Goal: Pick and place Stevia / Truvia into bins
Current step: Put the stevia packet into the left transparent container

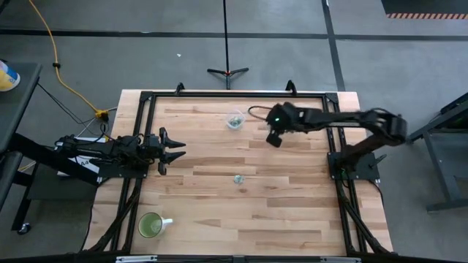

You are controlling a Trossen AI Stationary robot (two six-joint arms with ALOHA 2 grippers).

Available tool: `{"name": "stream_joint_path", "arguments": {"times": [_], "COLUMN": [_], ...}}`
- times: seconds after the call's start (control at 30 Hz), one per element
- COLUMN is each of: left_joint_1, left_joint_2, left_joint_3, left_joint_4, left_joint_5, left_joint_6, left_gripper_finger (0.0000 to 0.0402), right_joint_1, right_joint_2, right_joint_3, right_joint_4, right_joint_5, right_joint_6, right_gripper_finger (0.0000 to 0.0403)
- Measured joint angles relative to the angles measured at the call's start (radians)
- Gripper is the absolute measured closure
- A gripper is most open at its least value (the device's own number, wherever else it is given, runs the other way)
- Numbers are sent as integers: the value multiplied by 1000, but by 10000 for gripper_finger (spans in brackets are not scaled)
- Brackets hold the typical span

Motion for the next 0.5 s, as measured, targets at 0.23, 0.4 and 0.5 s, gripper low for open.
{"name": "stream_joint_path", "arguments": {"times": [0.23, 0.4, 0.5], "left_joint_1": [0, 0, 0], "left_joint_2": [0, 0, 0], "left_joint_3": [0, 0, 0], "left_joint_4": [0, 0, 0], "left_joint_5": [0, 0, 0], "left_joint_6": [0, 0, 0], "left_gripper_finger": [215, 215, 215], "right_joint_1": [-142, -228, -266], "right_joint_2": [-128, -125, -125], "right_joint_3": [-26, -108, -155], "right_joint_4": [-180, -73, -30], "right_joint_5": [82, -15, -55], "right_joint_6": [30, 0, -4], "right_gripper_finger": [402, 402, 395]}}
